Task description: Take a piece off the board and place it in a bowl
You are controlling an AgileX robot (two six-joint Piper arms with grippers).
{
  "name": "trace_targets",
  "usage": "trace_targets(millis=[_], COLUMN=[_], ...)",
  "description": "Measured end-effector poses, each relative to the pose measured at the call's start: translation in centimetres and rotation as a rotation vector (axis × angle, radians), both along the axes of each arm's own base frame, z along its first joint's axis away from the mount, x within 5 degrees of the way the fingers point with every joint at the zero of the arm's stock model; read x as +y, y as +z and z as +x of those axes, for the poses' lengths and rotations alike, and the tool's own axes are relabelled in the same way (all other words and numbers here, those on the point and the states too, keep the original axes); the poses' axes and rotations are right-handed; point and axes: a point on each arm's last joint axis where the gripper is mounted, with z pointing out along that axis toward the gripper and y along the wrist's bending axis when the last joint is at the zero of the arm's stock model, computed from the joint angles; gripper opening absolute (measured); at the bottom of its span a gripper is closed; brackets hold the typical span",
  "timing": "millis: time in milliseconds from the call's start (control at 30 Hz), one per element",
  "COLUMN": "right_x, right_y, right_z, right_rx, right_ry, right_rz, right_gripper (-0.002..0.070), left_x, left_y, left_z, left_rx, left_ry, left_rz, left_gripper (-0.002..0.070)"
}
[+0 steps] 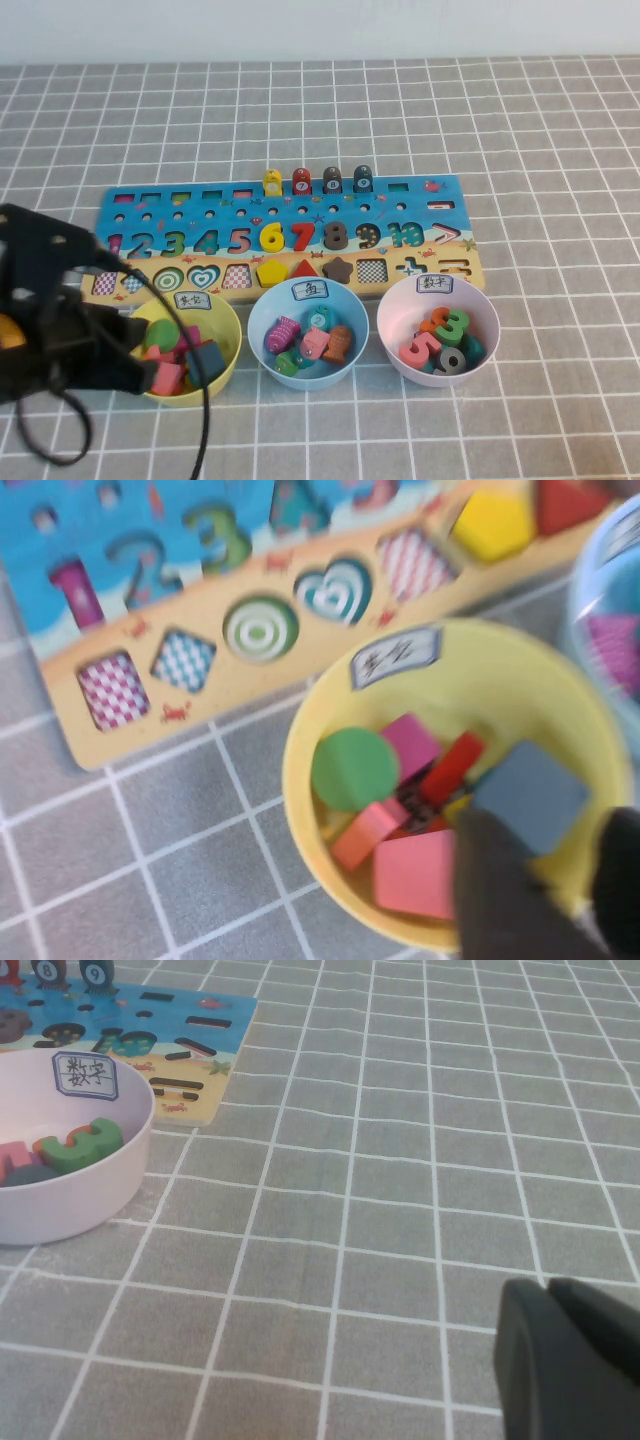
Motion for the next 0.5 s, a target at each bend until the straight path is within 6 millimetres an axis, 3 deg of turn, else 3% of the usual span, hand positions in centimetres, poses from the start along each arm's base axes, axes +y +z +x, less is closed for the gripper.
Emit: trace_targets(millis=[67,167,300,500], right_x=[0.0,0.0,0.0,0.0], right_y=[0.0,0.0,0.0,0.0], right_z=[0.0,0.0,0.0,0.0], right_rx=[0.000,0.000,0.000,0.000], right_ry=[0.000,0.000,0.000,0.000], right_rz=[0.000,0.000,0.000,0.000], right_gripper=[-0.0017,-0.0017,-0.0017,-0.0017], left_x=[0.5,1.3,2.5,4.1], left_y=[1.4,3.6,4.7,3.6], left_z=[-1.3,-3.7,-7.0,-11.1], left_rx=[-0.042,-0.147,-0.259,-0.392], left_ry=[-0.002,-0.001,0.017,0.032], left_rz=[-0.021,-0.068,-0.139,-0.223], left_gripper=[0.0111,0.0034,0.0008,0.0002])
